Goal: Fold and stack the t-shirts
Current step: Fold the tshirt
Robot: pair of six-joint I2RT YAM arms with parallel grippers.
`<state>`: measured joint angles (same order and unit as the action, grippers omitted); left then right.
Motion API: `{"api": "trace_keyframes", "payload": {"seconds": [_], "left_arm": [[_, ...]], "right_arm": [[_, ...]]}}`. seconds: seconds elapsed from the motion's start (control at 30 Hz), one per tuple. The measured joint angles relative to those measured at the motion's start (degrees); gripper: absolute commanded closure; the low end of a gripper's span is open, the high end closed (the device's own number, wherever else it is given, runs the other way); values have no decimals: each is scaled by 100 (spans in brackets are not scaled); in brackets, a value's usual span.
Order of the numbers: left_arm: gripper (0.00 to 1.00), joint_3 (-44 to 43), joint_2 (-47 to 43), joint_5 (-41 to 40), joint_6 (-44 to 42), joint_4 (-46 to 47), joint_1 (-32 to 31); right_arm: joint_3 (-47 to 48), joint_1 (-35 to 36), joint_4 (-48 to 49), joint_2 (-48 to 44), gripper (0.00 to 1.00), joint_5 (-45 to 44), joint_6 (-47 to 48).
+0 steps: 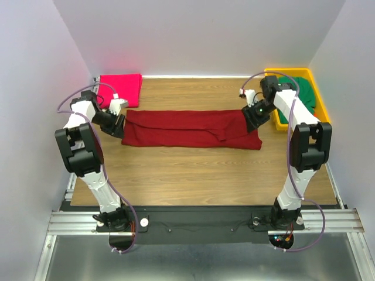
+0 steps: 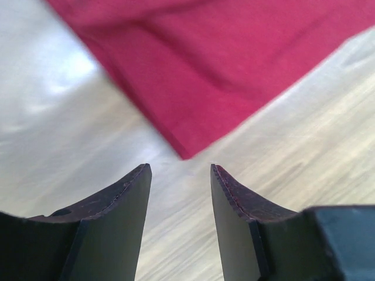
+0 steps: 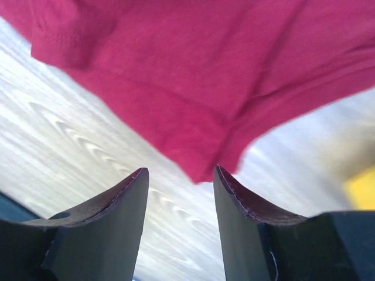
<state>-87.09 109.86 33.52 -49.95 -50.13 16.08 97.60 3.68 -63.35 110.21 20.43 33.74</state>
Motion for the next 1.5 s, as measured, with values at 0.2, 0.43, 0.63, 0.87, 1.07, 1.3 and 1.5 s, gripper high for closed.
{"api": "trace_keyframes", "payload": {"seconds": [0.2, 0.43, 0.63, 0.87, 1.07, 1.3, 1.5], "left_arm": [[31, 533, 11, 33, 278, 313, -72], [33, 688, 13, -28, 466, 732, -68], [35, 702, 138, -57, 540, 848, -68], [44, 702, 282, -52, 612, 870, -68], [65, 702, 284, -17, 632, 855, -68], [90, 702, 284, 70, 549, 752, -61], [88, 726, 284, 76, 457, 656, 7]], "right_arm": [[-905, 50, 166, -2, 46, -105, -461], [-1117, 39, 520, 9, 46, -417, -772], [-1117, 4, 726, 17, 51, -505, -898], [-1117, -37, 850, 258, 66, -597, -984], [-1117, -92, 857, 308, 87, -629, -1005], [-1117, -175, 855, 306, 99, -673, -1014], [-1134, -264, 852, 306, 70, -680, -999]]}}
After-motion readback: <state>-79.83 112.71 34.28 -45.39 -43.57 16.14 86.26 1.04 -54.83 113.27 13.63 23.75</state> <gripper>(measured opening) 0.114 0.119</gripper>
